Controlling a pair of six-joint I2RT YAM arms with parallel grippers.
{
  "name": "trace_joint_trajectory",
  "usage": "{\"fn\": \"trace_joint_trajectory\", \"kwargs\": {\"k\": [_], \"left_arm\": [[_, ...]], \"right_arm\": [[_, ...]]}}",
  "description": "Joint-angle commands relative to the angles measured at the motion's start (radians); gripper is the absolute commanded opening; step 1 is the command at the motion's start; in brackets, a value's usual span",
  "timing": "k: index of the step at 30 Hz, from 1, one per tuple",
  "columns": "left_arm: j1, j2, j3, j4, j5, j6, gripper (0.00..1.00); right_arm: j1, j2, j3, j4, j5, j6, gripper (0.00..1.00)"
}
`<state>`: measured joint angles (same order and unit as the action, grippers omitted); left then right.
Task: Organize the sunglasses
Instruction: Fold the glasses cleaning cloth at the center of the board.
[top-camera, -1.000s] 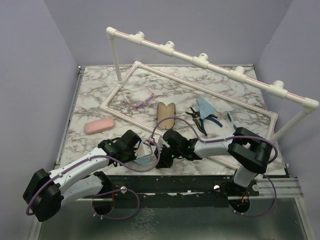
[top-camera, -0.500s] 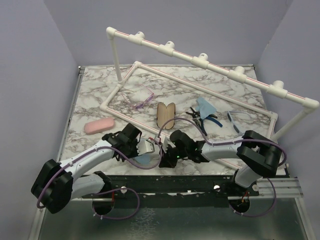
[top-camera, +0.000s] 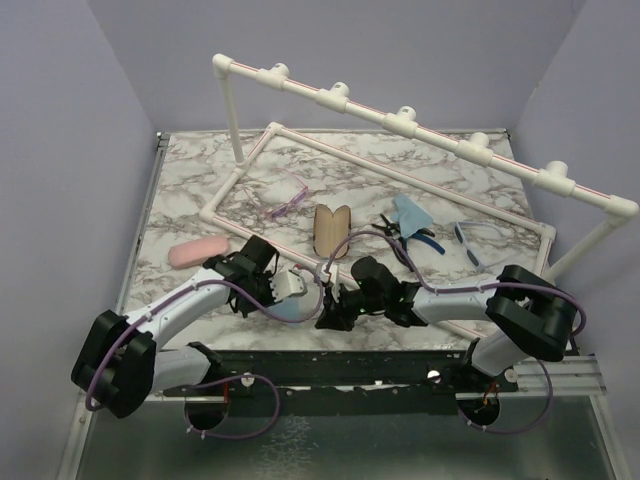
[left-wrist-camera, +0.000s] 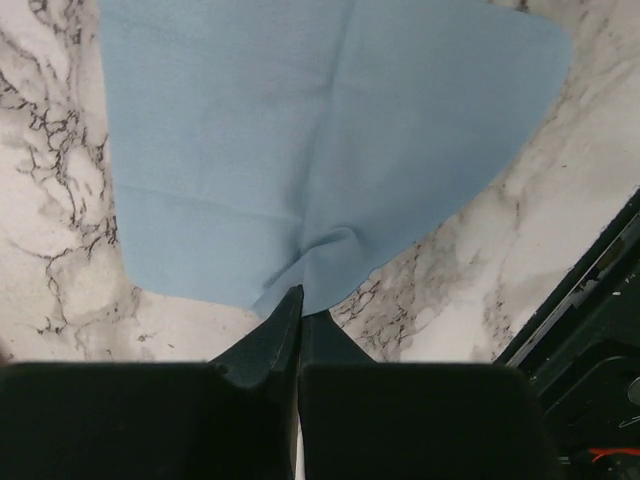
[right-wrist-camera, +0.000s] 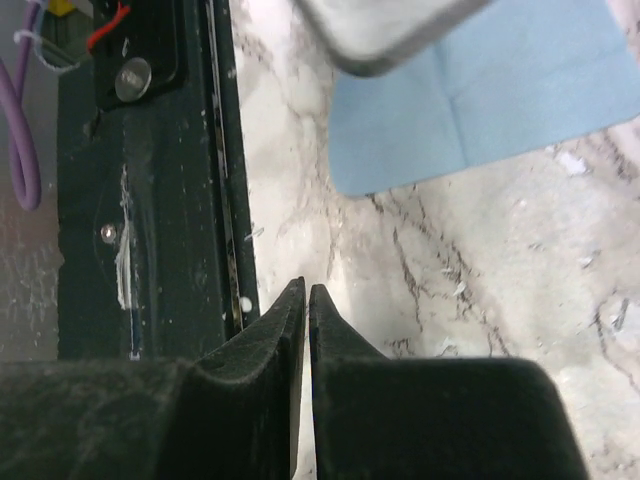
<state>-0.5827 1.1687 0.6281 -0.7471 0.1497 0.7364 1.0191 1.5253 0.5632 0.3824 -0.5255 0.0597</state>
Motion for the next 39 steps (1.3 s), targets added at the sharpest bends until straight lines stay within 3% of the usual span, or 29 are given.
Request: {"fn": "trace_joint_trajectory", "kwargs": {"k": [1, 14, 25, 33, 39], "left_arm": [[0.048, 0.051, 0.055, -0.039, 0.013, -0.055, 0.0], [0.122, 0.16, 0.109, -0.017, 0.002, -0.077, 0.0], [0.155, 0.176, 0.11, 0.005, 0.016, -0.046, 0.0], [0.156, 0.185, 0.104, 0.046, 0.003, -0.045, 0.0], [0.159, 0.202, 0.087, 0.063, -0.062, -0.02, 0.0]], "right_arm": [[-0.008, 0.022, 0.015, 0.147, -0.058, -0.018, 0.11], [-0.032, 0.1, 0.049, 0.288, -0.018, -0.1, 0.2], [-0.034, 0.239, 0.028, 0.618, -0.002, -0.08, 0.51], [-0.089, 0.314, 0.025, 0.713, 0.02, 0.125, 0.5], [-0.1, 0.283, 0.055, 0.567, 0.102, 0.144, 0.46]]}}
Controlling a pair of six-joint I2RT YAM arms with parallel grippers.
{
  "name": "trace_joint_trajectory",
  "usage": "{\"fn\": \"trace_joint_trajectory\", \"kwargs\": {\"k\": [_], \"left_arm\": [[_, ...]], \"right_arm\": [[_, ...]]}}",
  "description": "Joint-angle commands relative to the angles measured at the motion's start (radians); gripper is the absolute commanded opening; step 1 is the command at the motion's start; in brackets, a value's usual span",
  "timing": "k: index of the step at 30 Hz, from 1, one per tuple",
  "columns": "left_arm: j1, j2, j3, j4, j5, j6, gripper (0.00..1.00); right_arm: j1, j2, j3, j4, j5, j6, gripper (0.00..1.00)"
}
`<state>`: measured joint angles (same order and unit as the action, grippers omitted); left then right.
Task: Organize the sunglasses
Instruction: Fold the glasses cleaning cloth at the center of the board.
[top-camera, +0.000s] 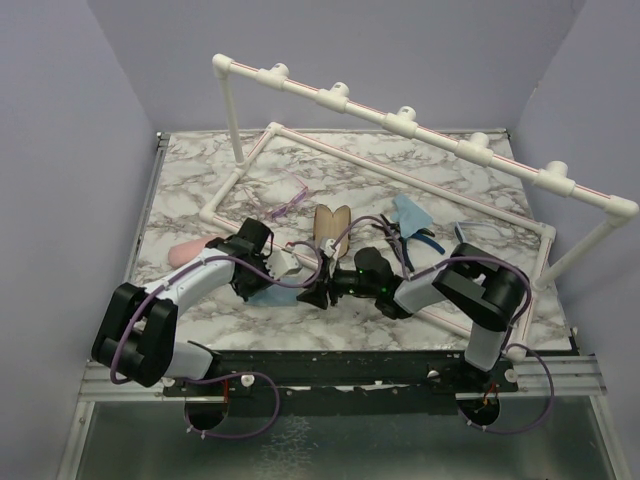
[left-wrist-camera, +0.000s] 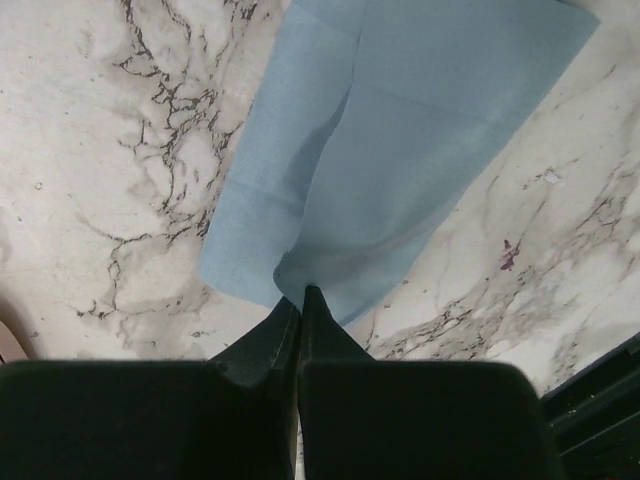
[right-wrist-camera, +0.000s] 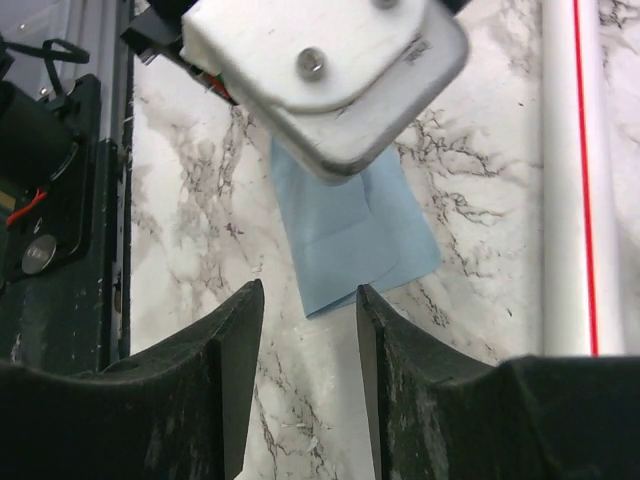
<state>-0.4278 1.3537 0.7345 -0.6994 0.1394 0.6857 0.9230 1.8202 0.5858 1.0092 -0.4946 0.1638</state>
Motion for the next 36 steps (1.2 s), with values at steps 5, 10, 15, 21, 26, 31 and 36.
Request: {"fn": "trace_joint_trajectory", "kwargs": {"k": [5, 10, 15, 21, 26, 31, 36], "left_arm": [[0.007, 0.011, -0.044, -0.029, -0.086, 0.043, 0.0], [0.009, 0.011, -0.024, -0.058, -0.078, 0.029, 0.02], [0.012, 0.007, 0.031, -0.064, -0.064, 0.02, 0.36], [0.069, 0.04, 0.081, -0.13, -0.037, 0.065, 0.49], [0.151, 0.103, 0.164, -0.207, 0.029, 0.058, 0.54], [0.183, -0.02, 0.197, -0.197, 0.115, 0.061, 0.62], [0.193, -0.159, 0.145, -0.176, 0.201, 0.073, 0.81]], "right_arm": [[-0.005, -0.049, 0.028, -0.146, 0.105, 0.027, 0.46], [-0.005, -0.099, 0.011, -0.203, 0.134, 0.023, 0.46], [-0.005, -0.139, 0.009, -0.252, 0.145, 0.02, 0.46], [-0.007, -0.194, 0.043, -0.408, 0.135, 0.009, 0.46], [-0.02, -0.258, 0.102, -0.611, 0.189, 0.005, 0.46], [-0.019, -0.312, 0.184, -0.791, 0.266, -0.011, 0.44], [-0.02, -0.298, 0.263, -0.853, 0.29, -0.039, 0.44]]}}
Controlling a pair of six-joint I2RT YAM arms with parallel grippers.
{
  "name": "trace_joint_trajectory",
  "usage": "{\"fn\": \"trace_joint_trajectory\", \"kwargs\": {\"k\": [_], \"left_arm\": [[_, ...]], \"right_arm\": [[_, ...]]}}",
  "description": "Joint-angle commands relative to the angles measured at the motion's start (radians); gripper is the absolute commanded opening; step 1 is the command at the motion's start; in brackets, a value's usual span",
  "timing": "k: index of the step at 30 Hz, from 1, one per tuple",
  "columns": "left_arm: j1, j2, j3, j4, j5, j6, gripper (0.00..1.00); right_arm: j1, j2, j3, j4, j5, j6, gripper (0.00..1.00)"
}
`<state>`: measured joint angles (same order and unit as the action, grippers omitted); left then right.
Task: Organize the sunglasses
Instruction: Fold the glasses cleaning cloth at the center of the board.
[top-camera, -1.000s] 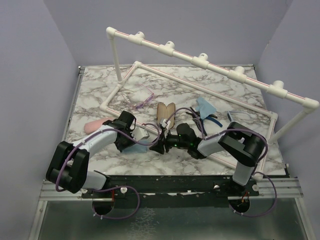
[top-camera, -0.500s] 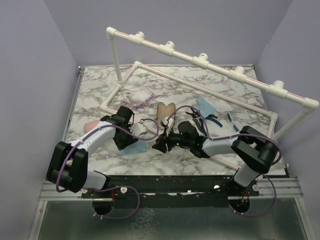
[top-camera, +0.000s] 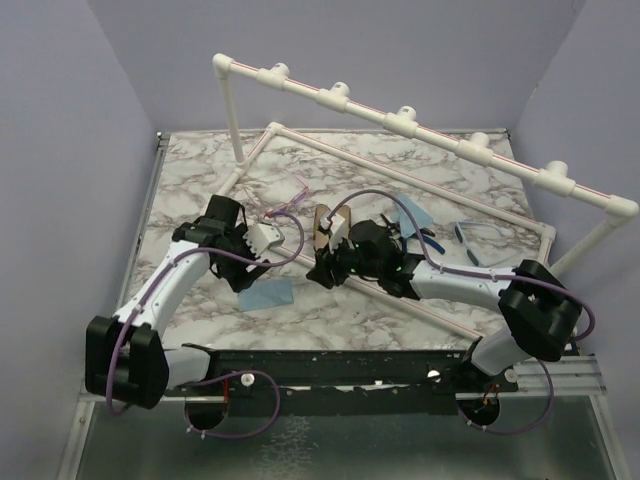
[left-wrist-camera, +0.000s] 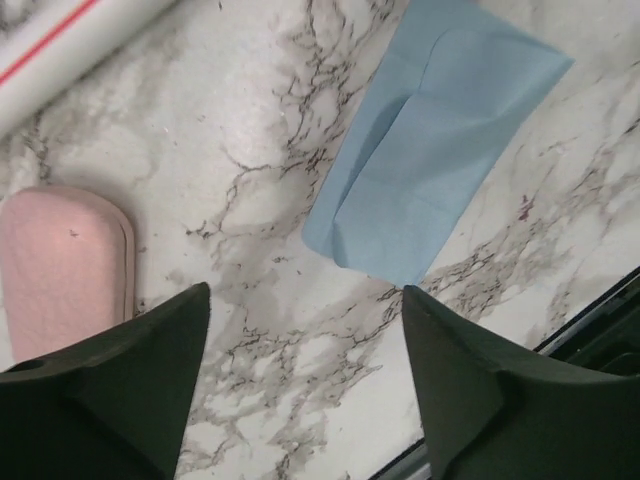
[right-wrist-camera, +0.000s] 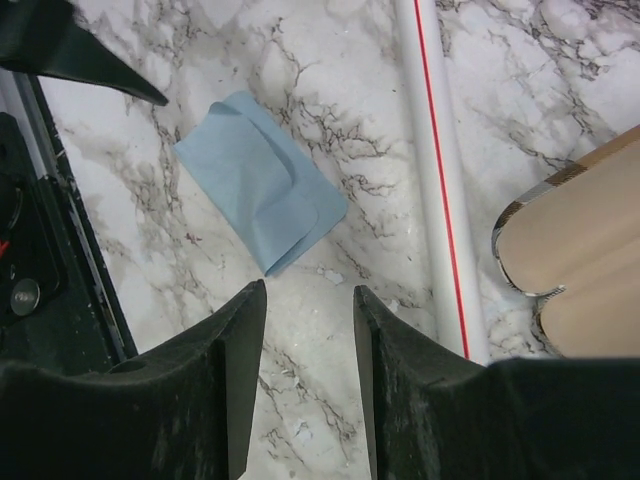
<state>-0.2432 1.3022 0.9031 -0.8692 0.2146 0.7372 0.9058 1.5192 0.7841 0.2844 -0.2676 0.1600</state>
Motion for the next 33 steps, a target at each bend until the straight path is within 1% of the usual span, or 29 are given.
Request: {"fn": "trace_joint_trajectory", "kwargs": {"k": [1, 2, 3, 5, 7, 9, 11, 14, 16, 18, 20, 22, 29, 33], "left_arm": [[0.008, -0.118, -0.039, 0.005, 0.135, 0.006, 0.86], [0.008, -0.121, -0.052, 0.012, 0.147, -0.01, 0.97], [0.008, -0.122, -0.064, 0.03, 0.149, -0.04, 0.99], [0.009, -0.119, -0.088, 0.083, 0.131, -0.116, 0.99], [0.012, -0.124, -0.11, 0.13, 0.106, -0.141, 0.99], [0.014, -0.14, -0.134, 0.179, 0.059, -0.169, 0.91], [0.016, -0.144, -0.152, 0.193, 0.028, -0.177, 0.85], [0.028, -0.132, -0.185, 0.2, -0.016, -0.144, 0.77], [0.049, -0.109, -0.203, 0.221, -0.044, -0.114, 0.71], [0.07, -0.074, -0.206, 0.243, -0.056, -0.114, 0.69], [0.076, -0.031, -0.214, 0.271, -0.07, -0.138, 0.67], [0.076, 0.012, -0.225, 0.301, -0.087, -0.178, 0.66], [0.076, 0.081, -0.288, 0.397, -0.135, -0.22, 0.66], [0.074, 0.08, -0.302, 0.404, -0.155, -0.202, 0.66]], "right_arm": [[-0.002, 0.019, 0.093, -0.152, 0.079, -0.036, 0.44], [-0.003, 0.045, 0.123, -0.179, 0.089, -0.034, 0.43], [-0.003, 0.066, 0.156, -0.203, 0.097, -0.03, 0.43], [-0.003, 0.116, 0.204, -0.226, 0.092, -0.017, 0.43], [-0.003, 0.16, 0.232, -0.218, 0.076, 0.011, 0.43], [-0.002, 0.2, 0.259, -0.21, 0.078, 0.041, 0.42], [0.005, 0.234, 0.276, -0.193, 0.088, 0.06, 0.41], [0.034, 0.272, 0.275, -0.117, 0.072, 0.056, 0.36], [0.047, 0.293, 0.262, -0.047, 0.031, 0.048, 0.24], [0.057, 0.301, 0.242, 0.017, -0.014, 0.042, 0.14], [0.062, 0.311, 0.22, 0.077, -0.051, 0.046, 0.06], [0.063, 0.338, 0.221, 0.1, -0.078, 0.062, 0.01], [0.064, 0.474, 0.253, 0.102, -0.14, 0.11, 0.0], [0.065, 0.495, 0.24, 0.095, -0.085, 0.116, 0.0]]}}
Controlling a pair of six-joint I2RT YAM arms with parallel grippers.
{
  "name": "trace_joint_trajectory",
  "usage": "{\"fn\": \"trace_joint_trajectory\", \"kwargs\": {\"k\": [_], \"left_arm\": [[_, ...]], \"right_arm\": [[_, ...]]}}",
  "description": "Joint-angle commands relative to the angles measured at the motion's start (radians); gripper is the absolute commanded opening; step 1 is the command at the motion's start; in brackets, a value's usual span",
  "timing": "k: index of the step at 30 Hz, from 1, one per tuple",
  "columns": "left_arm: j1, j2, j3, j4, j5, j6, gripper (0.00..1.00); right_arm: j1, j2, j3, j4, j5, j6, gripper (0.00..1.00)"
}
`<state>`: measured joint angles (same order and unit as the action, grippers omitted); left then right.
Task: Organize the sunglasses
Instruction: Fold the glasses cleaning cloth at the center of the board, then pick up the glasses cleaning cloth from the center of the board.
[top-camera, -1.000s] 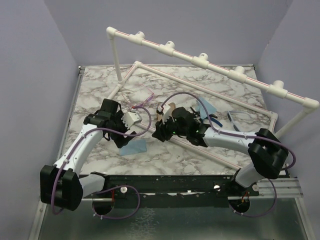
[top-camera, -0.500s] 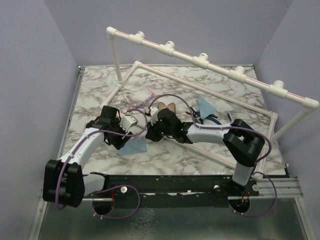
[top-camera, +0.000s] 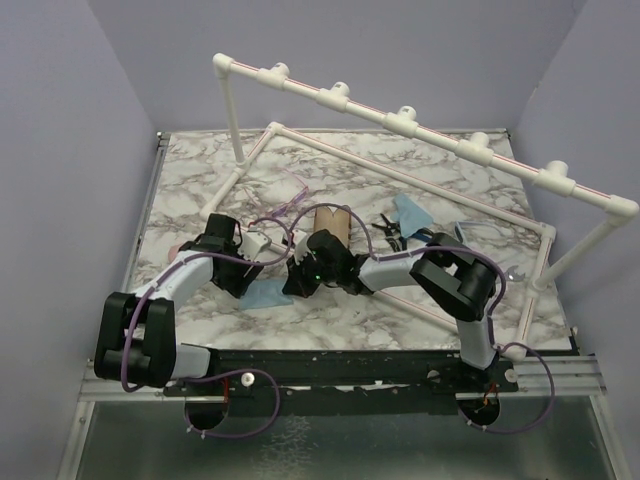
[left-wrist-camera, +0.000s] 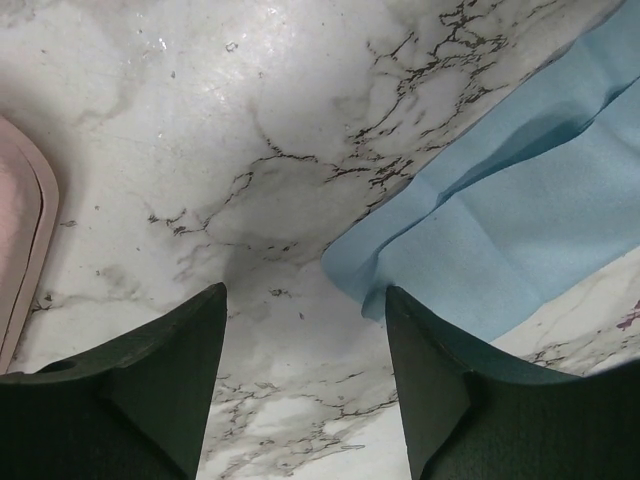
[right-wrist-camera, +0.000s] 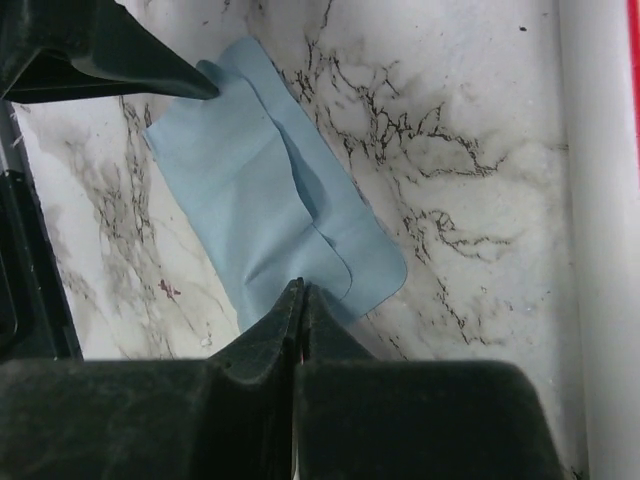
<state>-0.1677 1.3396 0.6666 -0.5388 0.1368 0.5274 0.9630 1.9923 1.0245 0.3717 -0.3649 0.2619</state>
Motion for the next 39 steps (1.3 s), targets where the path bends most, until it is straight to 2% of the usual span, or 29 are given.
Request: {"fn": "trace_joint_trajectory", "kwargs": {"k": [1, 4, 8, 15, 20, 23, 27, 29, 31, 33, 39], "left_arm": [[-0.002, 0.042, -0.068, 0.074, -0.084, 0.013, 0.66], [-0.001, 0.035, -0.072, 0.075, -0.086, 0.033, 0.66], [-0.002, 0.031, -0.073, 0.074, -0.082, 0.049, 0.66], [-0.004, 0.019, -0.063, 0.072, -0.046, 0.062, 0.69], [-0.005, -0.04, -0.015, 0.03, 0.047, 0.089, 0.82], [-0.006, -0.071, 0.031, -0.029, 0.124, 0.119, 0.84], [-0.005, -0.105, 0.042, -0.117, 0.201, 0.172, 0.83], [-0.005, -0.121, 0.037, -0.138, 0.207, 0.154, 0.8], [-0.005, -0.139, 0.034, -0.156, 0.201, 0.136, 0.74], [-0.005, -0.169, 0.02, -0.156, 0.166, 0.122, 0.71], [-0.006, -0.189, -0.031, -0.152, 0.1, 0.141, 0.7]], "right_arm": [[0.008, 0.016, -0.007, 0.002, 0.048, 0.021, 0.01], [0.006, -0.016, -0.043, -0.027, 0.178, 0.067, 0.01], [0.005, -0.06, -0.105, -0.04, 0.258, 0.124, 0.01], [0.005, -0.1, -0.142, -0.03, 0.241, 0.156, 0.01], [0.005, -0.174, -0.129, -0.072, 0.226, 0.055, 0.0], [0.006, -0.24, -0.142, -0.073, 0.184, -0.1, 0.04], [0.012, -0.302, -0.225, 0.04, 0.042, -0.328, 0.16], [0.015, -0.296, -0.239, 0.088, -0.021, -0.38, 0.2], [0.015, -0.275, -0.207, 0.079, -0.059, -0.366, 0.2], [0.023, -0.243, -0.186, 0.105, -0.096, -0.352, 0.16], [0.046, -0.169, -0.173, 0.251, -0.116, -0.324, 0.07]]}}
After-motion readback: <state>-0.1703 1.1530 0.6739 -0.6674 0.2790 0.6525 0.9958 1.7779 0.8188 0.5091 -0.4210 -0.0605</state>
